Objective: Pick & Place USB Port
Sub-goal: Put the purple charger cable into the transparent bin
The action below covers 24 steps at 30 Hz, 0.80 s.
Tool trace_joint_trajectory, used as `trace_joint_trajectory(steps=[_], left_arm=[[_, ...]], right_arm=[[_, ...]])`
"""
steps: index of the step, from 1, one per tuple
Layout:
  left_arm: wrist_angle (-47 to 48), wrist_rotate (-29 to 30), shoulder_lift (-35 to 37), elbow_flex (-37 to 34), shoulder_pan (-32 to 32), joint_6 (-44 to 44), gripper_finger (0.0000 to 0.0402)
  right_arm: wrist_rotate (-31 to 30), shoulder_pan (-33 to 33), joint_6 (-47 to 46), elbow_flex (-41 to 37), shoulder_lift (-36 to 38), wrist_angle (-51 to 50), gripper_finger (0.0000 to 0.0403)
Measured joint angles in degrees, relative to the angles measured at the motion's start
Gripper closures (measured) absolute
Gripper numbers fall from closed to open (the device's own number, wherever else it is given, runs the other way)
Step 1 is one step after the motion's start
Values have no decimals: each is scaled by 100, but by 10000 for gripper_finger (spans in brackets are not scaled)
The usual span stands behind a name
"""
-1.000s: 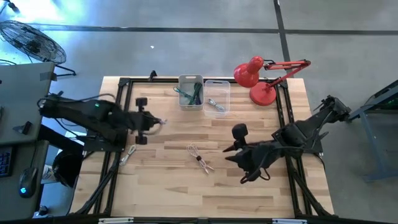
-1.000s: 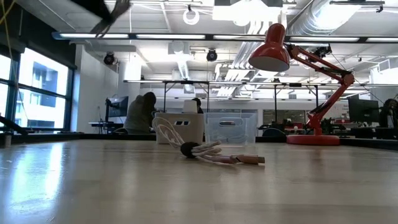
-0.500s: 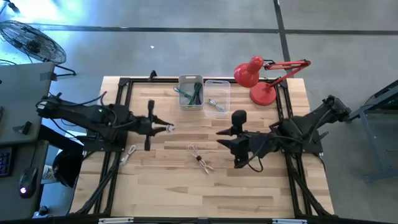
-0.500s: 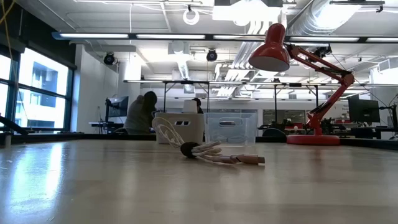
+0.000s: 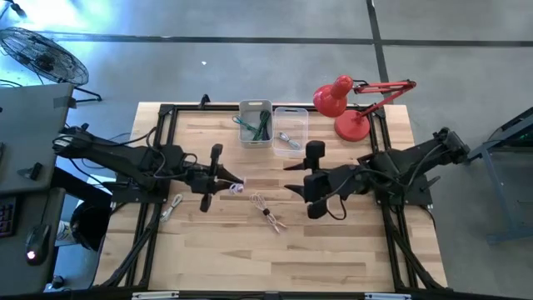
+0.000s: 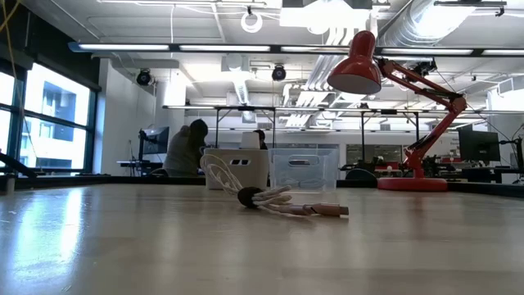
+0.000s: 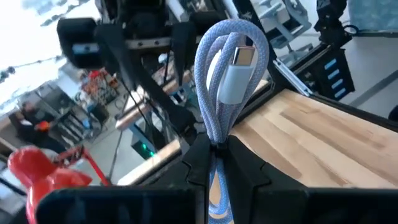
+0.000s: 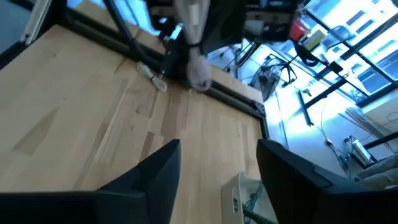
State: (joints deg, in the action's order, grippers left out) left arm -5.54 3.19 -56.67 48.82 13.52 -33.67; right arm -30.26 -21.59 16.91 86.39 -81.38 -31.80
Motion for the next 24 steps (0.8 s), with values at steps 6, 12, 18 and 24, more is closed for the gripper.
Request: trace_joint_trajectory(steps=[6,12,18,24], left_arm=[[-577,-163,-380,0,-4,-490,379],[-850,-684,-591,0,-323,-511,379],[-1199,-1392,-775,2,-775,-314,379],[-1317,-1662,-886,2,-841,-257,379]], right_arm=[[558,137,9,0,0,232,194],[744,144,186,0,-194,534,194],[608,118,753,0,-618,1026,194],[663,128,953,0,-745,1261,194]])
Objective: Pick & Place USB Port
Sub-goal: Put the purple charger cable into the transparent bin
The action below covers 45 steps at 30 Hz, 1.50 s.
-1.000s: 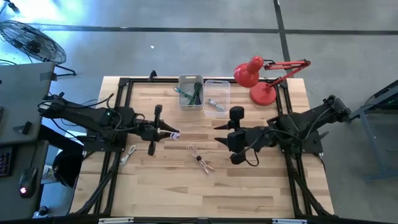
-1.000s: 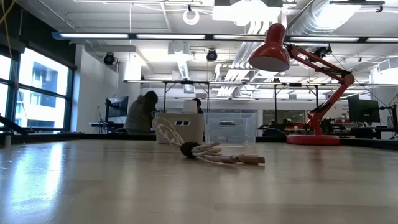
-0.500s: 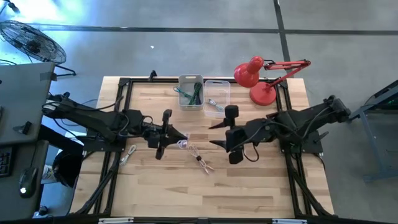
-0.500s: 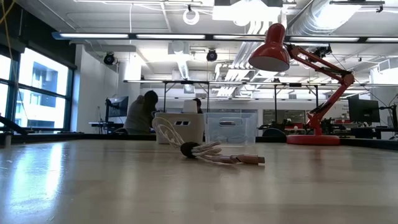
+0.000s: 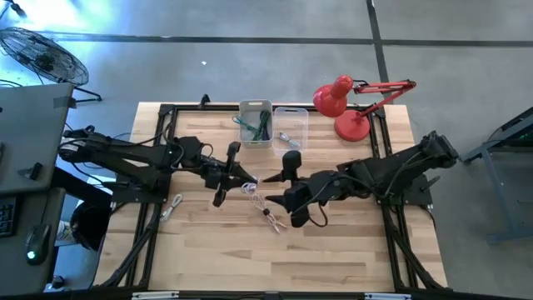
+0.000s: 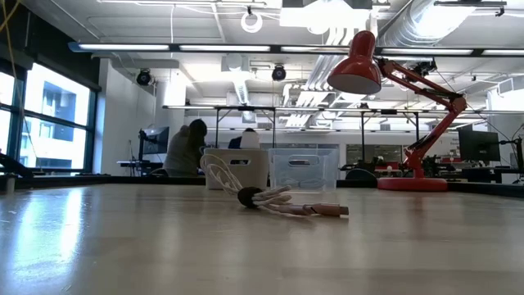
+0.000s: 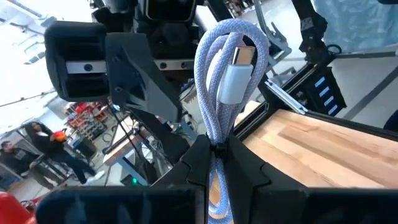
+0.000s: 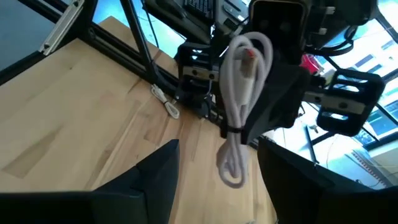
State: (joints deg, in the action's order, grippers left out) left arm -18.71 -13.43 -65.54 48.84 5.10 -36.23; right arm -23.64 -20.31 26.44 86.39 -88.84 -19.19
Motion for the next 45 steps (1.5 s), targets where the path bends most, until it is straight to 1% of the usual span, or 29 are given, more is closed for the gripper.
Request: trace_joint_trajectory(steps=[8,13,18,25,28,33,45], left_arm=[[-27,-4,-21,0,15,-102,381],[-288,-122,-281,0,15,-151,381],[-449,-210,-474,0,11,-150,382],[-513,-210,-479,0,11,-148,382],[-530,-210,-479,0,11,-148,382],[-526,-208,-479,0,11,-148,382],[-513,-203,-479,0,11,-199,382]], right_arm=[[56,24,2,0,0,75,194],[342,135,-49,0,0,126,194],[465,211,-77,0,-20,130,194],[625,228,-68,0,-86,222,194],[788,269,-77,0,-92,264,194],[832,325,-86,0,-92,290,194],[1520,552,-388,0,-92,475,194]])
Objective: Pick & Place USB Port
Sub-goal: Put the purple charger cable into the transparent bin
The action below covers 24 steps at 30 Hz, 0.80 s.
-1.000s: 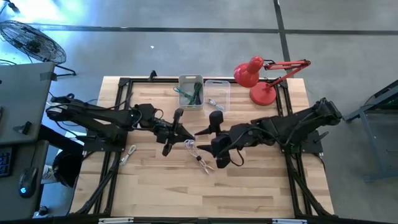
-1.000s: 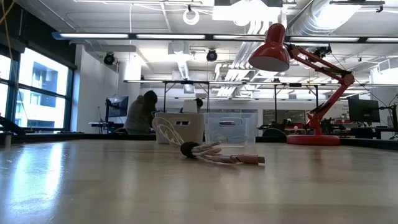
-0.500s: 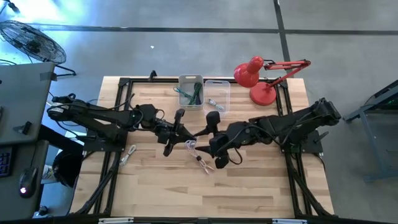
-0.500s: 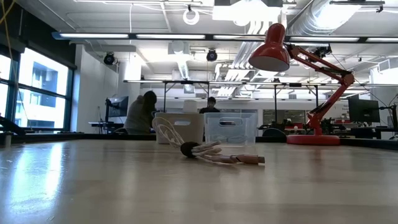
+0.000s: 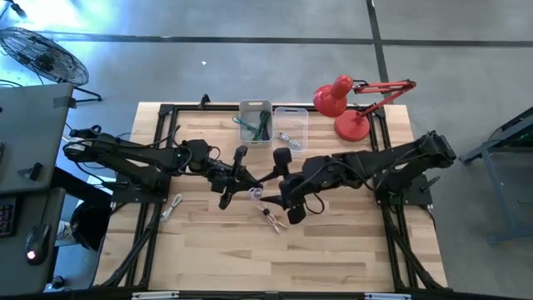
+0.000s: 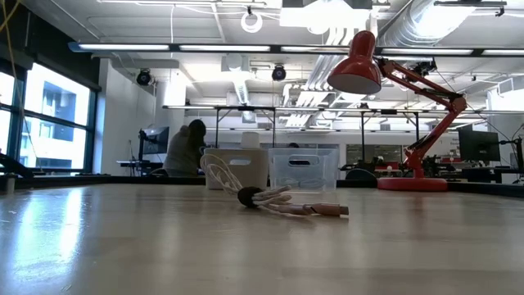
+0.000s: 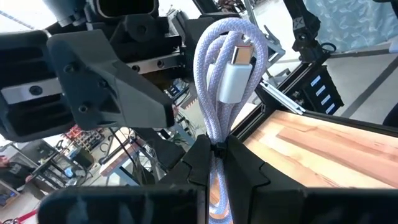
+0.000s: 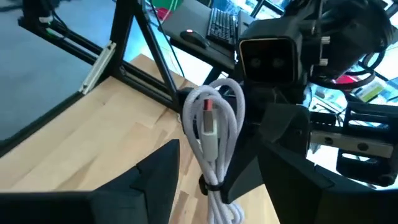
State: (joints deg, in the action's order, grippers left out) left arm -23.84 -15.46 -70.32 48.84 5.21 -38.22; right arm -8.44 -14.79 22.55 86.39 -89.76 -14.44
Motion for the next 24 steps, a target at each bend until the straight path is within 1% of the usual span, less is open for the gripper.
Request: trace_joint_trajectory(steps=[4,8,11,13,15,18,19,22,24], left_arm=[[20,6,0,0,0,-11,382],[43,15,0,0,0,-13,382],[44,15,0,0,0,-50,382],[42,15,0,0,0,-57,382],[47,14,0,0,0,-57,382],[85,11,0,0,0,-57,383],[104,10,0,0,0,-58,383],[183,110,0,0,0,-58,383],[208,141,0,0,-3,-59,383]], right_arm=[[227,78,-83,0,0,14,197],[483,154,-177,0,0,13,217],[668,206,-197,0,0,13,247],[775,218,-195,0,0,13,274],[801,238,-174,0,0,11,308],[792,248,-154,0,1,-26,374],[791,252,-111,1,2,-55,386],[659,251,-148,0,4,-99,387],[529,247,-122,2,4,-157,395]])
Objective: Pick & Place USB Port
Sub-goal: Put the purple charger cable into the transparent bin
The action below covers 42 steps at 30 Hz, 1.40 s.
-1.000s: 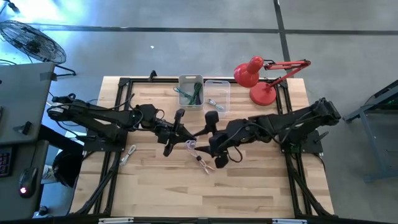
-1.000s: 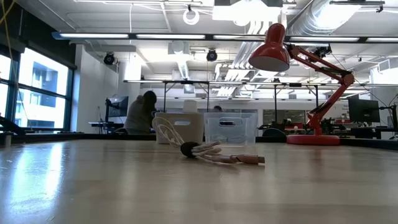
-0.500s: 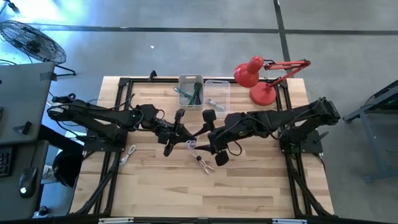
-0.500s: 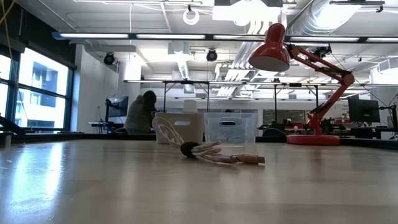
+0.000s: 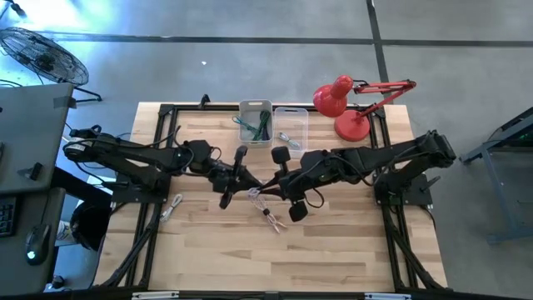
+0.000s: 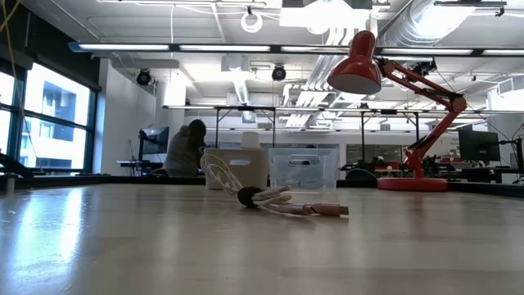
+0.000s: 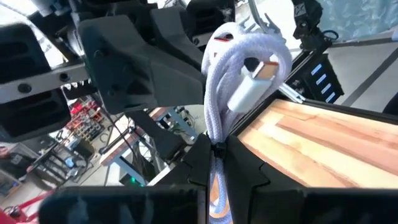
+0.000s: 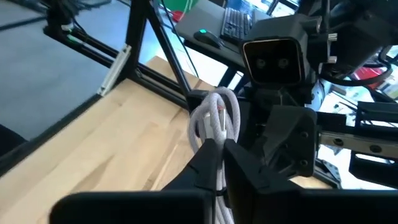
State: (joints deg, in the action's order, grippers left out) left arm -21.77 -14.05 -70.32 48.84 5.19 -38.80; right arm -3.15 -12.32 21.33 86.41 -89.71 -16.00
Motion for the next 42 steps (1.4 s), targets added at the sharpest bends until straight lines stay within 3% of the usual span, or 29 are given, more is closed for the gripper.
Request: trace_joint_trajectory(steps=[8,16,24,31,33,38,42], left_arm=[[96,224,0,0,3,2,365],[167,238,7,0,3,-22,386],[233,287,4,2,7,23,318],[434,392,42,2,7,23,284],[787,621,172,2,7,-49,280],[1939,2176,791,2,10,-191,279],[2394,2390,1180,2,9,-143,279]], right_arm=[[-203,-37,62,-2,0,-68,401],[-582,-167,211,-2,0,-81,402],[-623,-168,213,0,-4,-74,402],[-876,-170,287,-2,-4,-98,403],[-1065,-183,354,-2,-4,-105,403],[-1721,-266,596,-1,4,-99,403],[-2668,-325,801,80,4,-180,403]])
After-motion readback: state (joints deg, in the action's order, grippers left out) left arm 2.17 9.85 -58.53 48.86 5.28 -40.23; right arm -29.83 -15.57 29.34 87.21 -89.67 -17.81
